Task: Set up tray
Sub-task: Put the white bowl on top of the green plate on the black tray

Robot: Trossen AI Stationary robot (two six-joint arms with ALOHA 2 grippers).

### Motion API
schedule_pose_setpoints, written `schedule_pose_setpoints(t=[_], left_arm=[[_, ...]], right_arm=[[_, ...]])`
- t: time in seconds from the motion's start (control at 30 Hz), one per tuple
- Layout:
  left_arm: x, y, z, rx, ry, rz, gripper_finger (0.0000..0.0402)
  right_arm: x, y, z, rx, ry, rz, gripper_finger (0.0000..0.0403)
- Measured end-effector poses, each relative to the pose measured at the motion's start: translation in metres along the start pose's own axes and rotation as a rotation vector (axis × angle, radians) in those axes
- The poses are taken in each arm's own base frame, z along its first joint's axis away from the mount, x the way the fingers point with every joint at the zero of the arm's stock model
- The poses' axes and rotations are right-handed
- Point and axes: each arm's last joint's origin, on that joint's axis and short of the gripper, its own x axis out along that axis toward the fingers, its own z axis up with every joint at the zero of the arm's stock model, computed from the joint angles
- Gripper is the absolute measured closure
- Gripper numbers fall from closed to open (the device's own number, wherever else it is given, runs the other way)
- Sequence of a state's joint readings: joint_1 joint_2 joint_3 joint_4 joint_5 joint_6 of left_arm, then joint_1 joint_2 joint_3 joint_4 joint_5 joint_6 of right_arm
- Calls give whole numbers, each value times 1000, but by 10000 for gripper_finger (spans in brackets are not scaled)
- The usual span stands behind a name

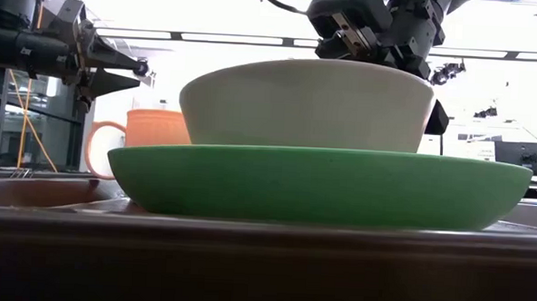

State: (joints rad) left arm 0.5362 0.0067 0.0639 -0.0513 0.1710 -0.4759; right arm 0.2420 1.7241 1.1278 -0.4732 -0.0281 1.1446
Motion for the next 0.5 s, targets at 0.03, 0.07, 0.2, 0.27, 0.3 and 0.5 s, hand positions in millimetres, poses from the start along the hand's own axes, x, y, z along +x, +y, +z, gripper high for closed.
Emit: schedule_pose_setpoints(t=[0.03, 0.07, 0.2, 0.27, 0.3, 0.5], left_arm=[[0, 0, 0, 0, 0, 0, 190], [0, 0, 0, 0, 0, 0, 190], [0, 0, 0, 0, 0, 0, 190], [0, 0, 0, 0, 0, 0, 190], [0, 0, 0, 0, 0, -1, 190], [0, 0, 0, 0, 0, 0, 190]], right_arm=[[0, 0, 0, 0, 0, 0, 402], [0, 0, 0, 0, 1, 1, 402], [0, 1, 0, 0, -2, 7, 402], [0, 1, 0, 0, -2, 7, 402], [0, 1, 0, 0, -1, 8, 402], [0, 1, 0, 0, 1, 9, 402]])
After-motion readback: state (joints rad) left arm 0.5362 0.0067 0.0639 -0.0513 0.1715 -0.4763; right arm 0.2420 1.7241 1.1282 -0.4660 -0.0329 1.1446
